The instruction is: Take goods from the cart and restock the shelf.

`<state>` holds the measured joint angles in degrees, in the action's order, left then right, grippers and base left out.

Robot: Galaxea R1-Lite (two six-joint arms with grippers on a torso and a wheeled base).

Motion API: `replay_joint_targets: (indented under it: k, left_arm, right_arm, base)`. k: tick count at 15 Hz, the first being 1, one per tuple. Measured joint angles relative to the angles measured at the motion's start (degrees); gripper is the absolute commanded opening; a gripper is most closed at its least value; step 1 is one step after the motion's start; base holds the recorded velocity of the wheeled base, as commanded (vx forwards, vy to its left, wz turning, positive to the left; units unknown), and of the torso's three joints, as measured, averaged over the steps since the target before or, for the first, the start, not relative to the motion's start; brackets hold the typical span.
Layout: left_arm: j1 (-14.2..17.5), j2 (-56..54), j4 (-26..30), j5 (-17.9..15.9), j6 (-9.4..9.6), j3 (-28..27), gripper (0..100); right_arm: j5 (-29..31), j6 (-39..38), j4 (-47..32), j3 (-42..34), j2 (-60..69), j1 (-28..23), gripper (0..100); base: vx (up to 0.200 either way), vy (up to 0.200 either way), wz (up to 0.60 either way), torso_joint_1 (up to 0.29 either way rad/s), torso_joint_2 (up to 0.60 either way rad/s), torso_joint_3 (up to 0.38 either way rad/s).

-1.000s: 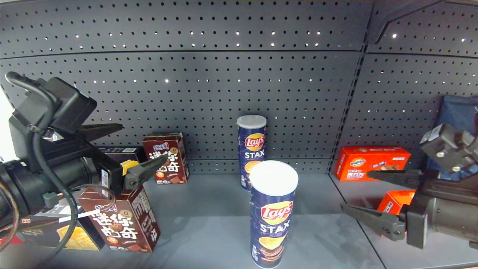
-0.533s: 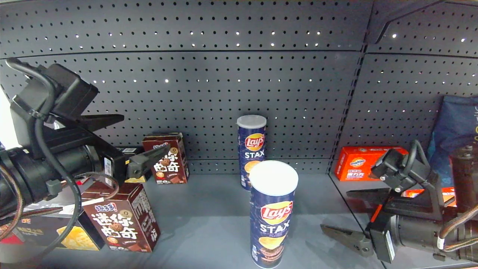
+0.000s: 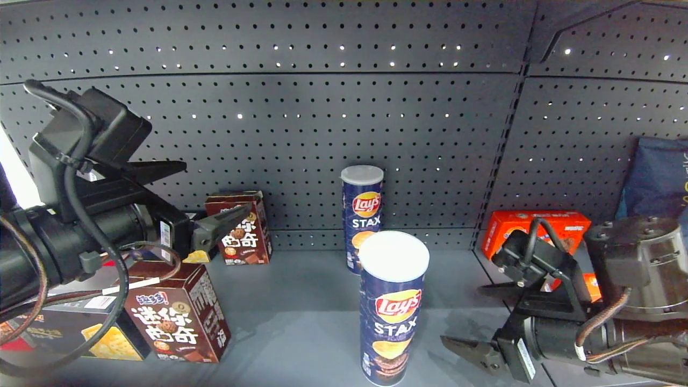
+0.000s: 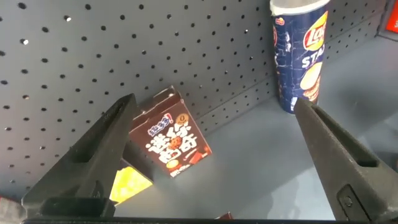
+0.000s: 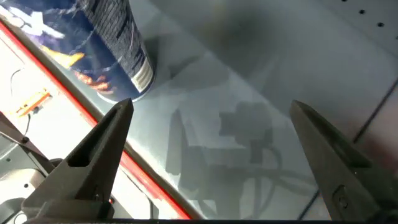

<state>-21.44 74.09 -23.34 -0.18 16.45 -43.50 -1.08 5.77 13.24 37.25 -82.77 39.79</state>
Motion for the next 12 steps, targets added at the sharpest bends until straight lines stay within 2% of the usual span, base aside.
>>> replay_joint_targets:
  k: [12]
  left_arm:
    - [0.1, 1.4, -2.5, -1.0, 0.00, 0.2, 100]
  right_arm:
    - [0.2, 0.0, 0.9, 3.8, -8.2, 3.0, 100]
  base:
    - [0.000, 0.000, 0.00, 0.000, 0.00, 0.000]
